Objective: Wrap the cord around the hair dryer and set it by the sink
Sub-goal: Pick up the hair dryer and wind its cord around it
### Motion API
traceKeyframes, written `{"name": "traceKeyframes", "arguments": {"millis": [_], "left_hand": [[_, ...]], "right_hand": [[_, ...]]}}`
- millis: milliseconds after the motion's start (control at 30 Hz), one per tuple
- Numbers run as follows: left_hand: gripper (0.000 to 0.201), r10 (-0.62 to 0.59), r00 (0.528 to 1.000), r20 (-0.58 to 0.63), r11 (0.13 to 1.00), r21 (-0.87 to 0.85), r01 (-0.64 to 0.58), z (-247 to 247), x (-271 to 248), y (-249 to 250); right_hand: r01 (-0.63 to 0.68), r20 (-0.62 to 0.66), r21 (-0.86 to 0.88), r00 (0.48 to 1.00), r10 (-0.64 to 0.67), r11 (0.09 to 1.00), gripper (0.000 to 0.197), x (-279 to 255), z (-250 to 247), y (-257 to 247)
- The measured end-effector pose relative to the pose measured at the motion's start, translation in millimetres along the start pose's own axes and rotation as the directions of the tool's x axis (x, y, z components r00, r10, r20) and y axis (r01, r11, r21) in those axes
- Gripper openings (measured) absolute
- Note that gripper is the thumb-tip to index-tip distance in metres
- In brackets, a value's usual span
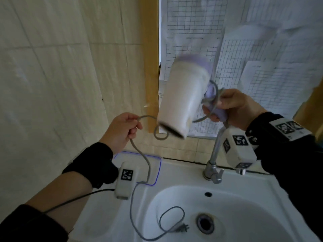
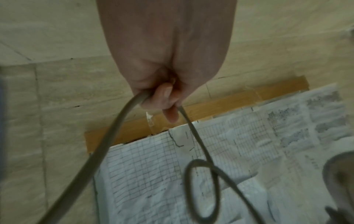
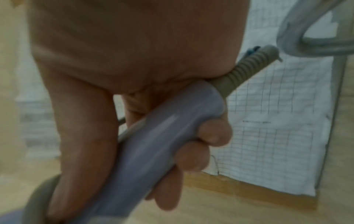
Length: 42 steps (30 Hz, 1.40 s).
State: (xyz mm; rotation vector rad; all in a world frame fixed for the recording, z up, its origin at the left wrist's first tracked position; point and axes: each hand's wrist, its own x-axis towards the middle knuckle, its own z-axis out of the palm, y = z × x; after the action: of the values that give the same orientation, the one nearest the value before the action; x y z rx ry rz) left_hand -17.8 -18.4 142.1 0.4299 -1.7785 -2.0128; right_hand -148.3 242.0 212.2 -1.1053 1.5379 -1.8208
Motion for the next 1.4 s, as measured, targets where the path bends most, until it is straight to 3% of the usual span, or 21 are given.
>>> {"name": "traceKeyframes", "arguments": {"millis": [100,133,267,400,533,600,667,700,833,966,1200,1400], "left_hand": [[0.025,0.043,0.999,-0.014,0.998,0.050,-0.042,2,5,13],[0.024,0.055,0.998,-0.008,0.996,0.067,-0.055,3,6,17],[0.022,0.081,0.995,0.049,0.992,0.089,-0.085,5,6,32],[0.020,0.109,0.986,0.124,0.990,0.072,-0.119,11,-1,48],[0.019,0.172,0.958,0.230,0.984,0.009,-0.179,32,-16,69],[0.019,0.201,0.931,0.305,0.978,-0.015,-0.207,46,-31,79],[0.019,0.210,0.896,0.391,0.975,-0.011,-0.224,59,-50,80],[0.019,0.205,0.876,0.437,0.974,-0.004,-0.226,65,-60,77],[0.018,0.142,0.806,0.575,0.978,0.043,-0.203,74,-88,43],[0.015,0.009,0.815,0.580,0.988,0.120,-0.097,70,-90,10],[0.015,-0.022,0.826,0.563,0.978,0.184,-0.099,65,-68,-16],[0.017,0.007,0.863,0.505,0.959,0.242,-0.149,57,-52,-18]], "right_hand": [[-0.097,0.132,-0.330,0.980,0.148,0.939,0.027,-6,6,1],[-0.132,0.132,-0.460,0.968,0.215,0.878,0.019,-8,10,0],[-0.228,0.026,-0.776,0.920,0.391,0.588,0.029,-8,20,1],[-0.213,-0.041,-0.914,0.894,0.445,0.344,0.011,-5,28,6],[-0.168,-0.125,-0.983,0.905,0.407,0.070,0.017,-1,42,14],[-0.200,-0.183,-0.980,0.925,0.332,0.018,0.019,2,44,20],[-0.284,-0.262,-0.957,0.936,0.236,0.063,0.020,5,42,25],[-0.329,-0.301,-0.935,0.933,0.198,0.129,0.022,6,39,26],[-0.385,-0.406,-0.740,0.909,0.090,0.551,0.020,8,34,22],[-0.293,-0.462,-0.446,0.885,0.063,0.845,0.018,6,30,14],[-0.171,-0.430,-0.137,0.898,0.097,0.976,0.015,7,26,11],[-0.134,-0.329,-0.081,0.939,0.100,0.988,0.009,3,24,8]]}}
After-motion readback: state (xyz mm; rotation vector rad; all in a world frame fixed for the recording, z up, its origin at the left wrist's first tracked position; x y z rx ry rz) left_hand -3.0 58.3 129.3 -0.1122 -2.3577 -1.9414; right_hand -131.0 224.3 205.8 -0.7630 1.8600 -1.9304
